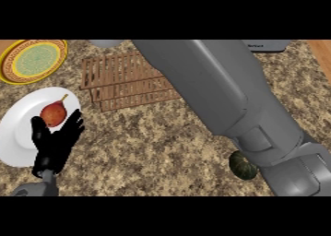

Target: Pick the lemon from the placemat and place it in the tiered shelf

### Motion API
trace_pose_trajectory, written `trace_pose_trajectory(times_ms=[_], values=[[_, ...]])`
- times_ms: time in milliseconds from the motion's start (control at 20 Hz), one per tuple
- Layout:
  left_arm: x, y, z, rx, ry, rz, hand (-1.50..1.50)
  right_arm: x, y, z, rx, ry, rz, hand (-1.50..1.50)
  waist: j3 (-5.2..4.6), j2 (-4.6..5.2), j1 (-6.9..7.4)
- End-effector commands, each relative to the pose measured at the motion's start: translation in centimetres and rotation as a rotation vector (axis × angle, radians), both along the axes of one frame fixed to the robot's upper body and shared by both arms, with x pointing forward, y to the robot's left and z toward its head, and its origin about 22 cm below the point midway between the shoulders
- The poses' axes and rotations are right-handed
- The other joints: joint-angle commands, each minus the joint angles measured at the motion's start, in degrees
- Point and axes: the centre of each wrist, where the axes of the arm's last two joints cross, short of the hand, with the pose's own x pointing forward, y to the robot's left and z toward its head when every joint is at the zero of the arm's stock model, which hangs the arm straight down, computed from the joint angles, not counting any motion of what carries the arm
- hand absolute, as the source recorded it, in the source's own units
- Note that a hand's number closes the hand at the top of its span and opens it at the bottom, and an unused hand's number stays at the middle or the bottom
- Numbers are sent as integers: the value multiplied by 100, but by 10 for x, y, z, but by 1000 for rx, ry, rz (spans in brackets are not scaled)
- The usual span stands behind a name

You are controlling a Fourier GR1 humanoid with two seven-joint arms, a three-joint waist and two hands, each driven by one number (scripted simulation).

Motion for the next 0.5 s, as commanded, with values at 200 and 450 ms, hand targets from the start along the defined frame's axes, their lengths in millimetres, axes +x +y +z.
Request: trace_pose_trajectory(times_ms=[200, 450], values=[[14, 9, -3, 0, 2, 9, 0, 12, 0, -16, 9, -48, 60, 150, -1, -3, -25], [5, 16, 5, 19, 0, 7, 0, 21, -4, -9, 41, -34, 63, 150, 0, 3, 8]])
